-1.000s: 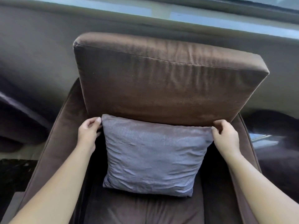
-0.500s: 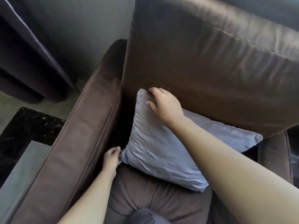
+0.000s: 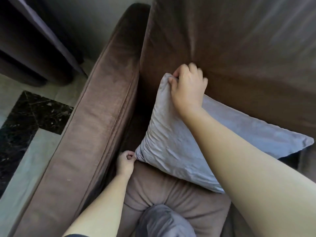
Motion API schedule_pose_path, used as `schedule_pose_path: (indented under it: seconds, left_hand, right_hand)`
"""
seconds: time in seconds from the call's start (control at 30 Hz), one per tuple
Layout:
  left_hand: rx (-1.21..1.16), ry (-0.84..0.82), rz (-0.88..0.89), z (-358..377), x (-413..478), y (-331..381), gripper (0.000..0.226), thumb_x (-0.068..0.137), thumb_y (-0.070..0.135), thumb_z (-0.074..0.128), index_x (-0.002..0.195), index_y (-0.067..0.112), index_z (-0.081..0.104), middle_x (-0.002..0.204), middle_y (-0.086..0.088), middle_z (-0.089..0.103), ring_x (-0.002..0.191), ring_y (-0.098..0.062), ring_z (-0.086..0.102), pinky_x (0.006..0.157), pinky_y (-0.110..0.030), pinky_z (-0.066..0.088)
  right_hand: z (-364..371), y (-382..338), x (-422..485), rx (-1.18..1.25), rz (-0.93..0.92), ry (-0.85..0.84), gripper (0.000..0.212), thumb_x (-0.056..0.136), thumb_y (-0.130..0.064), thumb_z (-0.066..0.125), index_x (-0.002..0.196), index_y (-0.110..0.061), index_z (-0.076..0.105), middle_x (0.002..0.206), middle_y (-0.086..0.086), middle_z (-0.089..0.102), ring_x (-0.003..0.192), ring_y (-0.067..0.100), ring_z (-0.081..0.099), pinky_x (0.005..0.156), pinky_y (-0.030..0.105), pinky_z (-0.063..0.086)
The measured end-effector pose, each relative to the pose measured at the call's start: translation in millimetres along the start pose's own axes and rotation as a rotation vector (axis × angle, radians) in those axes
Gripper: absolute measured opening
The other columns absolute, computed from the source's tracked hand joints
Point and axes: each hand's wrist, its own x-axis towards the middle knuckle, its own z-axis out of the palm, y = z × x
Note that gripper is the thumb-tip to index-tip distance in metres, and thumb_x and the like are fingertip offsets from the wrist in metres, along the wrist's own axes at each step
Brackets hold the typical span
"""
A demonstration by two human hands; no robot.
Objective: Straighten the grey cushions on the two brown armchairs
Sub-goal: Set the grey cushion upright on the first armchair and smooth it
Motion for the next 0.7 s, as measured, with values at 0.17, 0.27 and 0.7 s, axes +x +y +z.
schedule_pose_path:
  seconds: [0.17,0.27,0.7]
  left_hand:
    - [0.008,0.016,-0.056,-3,-14,-32,0.002,0.085,0.004,0.072,0.084,0.003,0.072,0.081,-0.015,0.070,0.070,-0.024,0.057,0.071,-0.036,0.048]
    - [0.002,0.031,-0.116,-1,-16,-42,0.004,0.083,0.004,0.072,0.081,0.007,0.073,0.080,-0.018,0.072,0.067,-0.027,0.059,0.070,-0.040,0.050]
    - [0.020,0.022,-0.101,3,-23,-53,0.021,0.084,0.004,0.074,0.070,0.018,0.067,0.067,-0.010,0.066,0.063,-0.026,0.058,0.060,-0.029,0.042]
  right_hand:
    - [6,0,6,0.022,0.016,0.019,0.014,0.094,-0.032,0.055,0.098,-0.019,0.060,0.111,0.002,0.057,0.108,0.024,0.050,0.085,0.040,0.031]
    - [8,3,9,0.036,0.008,0.023,0.014,0.094,-0.031,0.056,0.098,-0.018,0.060,0.111,0.003,0.057,0.108,0.025,0.049,0.084,0.040,0.030]
    - [11,9,16,0.129,0.023,0.039,0.012,0.089,-0.033,0.061,0.085,-0.021,0.060,0.102,-0.001,0.058,0.103,0.022,0.051,0.078,0.034,0.022]
